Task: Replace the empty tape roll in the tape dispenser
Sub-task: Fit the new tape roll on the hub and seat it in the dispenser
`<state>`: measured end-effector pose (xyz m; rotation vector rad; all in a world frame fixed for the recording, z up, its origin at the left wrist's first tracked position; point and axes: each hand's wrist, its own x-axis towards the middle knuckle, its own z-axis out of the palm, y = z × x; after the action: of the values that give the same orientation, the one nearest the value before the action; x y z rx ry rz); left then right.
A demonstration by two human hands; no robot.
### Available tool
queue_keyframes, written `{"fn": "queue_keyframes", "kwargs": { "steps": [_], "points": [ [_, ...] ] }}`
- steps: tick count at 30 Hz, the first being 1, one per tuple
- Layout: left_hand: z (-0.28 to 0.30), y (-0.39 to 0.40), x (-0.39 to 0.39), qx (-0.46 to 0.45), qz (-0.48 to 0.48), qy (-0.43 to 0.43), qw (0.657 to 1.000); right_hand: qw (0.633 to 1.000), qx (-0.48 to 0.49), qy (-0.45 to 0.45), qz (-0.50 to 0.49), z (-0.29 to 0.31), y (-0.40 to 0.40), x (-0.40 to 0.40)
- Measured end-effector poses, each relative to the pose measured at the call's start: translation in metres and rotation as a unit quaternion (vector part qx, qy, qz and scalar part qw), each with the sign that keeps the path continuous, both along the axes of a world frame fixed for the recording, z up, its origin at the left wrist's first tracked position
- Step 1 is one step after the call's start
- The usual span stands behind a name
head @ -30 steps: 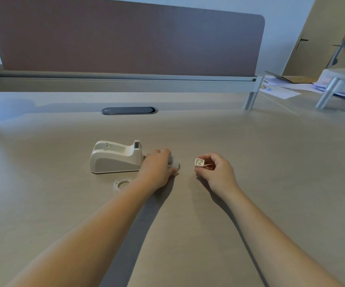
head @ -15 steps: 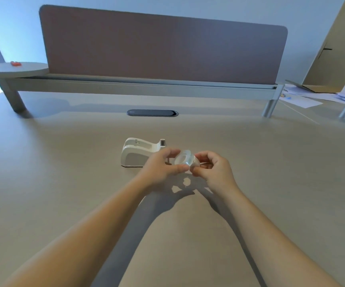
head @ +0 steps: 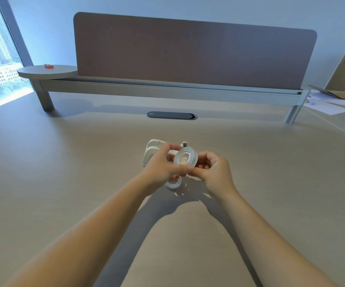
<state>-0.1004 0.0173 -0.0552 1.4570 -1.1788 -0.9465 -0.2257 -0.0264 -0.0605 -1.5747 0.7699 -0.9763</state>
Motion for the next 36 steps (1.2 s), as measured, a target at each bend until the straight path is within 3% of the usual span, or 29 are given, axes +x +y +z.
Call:
{"fn": "queue_keyframes", "kwargs": {
  "steps": [5,10,15,19,23,36],
  "points": [
    [0.001,0.001,0.003,0.019,-0.007,0.005,1.000,0.997,0.049,-0.030,0.053,0.002,0.001,-0.001],
    [-0.004,-0.003,0.008,0.003,0.006,-0.035,0.999,0.978,0.173,-0.072,0.087,-0.002,-0.007,0.005],
    [-0.008,-0.003,0.013,0.009,-0.019,-0.042,0.999,0.984,0.167,-0.038,0.039,-0.011,-0.012,0.018],
    [-0.008,0.001,0.020,0.007,-0.025,0.080,0.996,0.977,0.192,-0.073,0.049,-0.013,-0.014,0.019],
    [-0.011,0.003,0.021,-0.003,0.008,0.116,0.993,0.978,0.181,-0.080,0.062,-0.017,-0.014,0.019],
    [-0.018,0.002,0.022,-0.040,0.043,0.085,0.995,0.986,0.139,-0.078,0.055,-0.023,-0.019,0.024]
  ]
}}
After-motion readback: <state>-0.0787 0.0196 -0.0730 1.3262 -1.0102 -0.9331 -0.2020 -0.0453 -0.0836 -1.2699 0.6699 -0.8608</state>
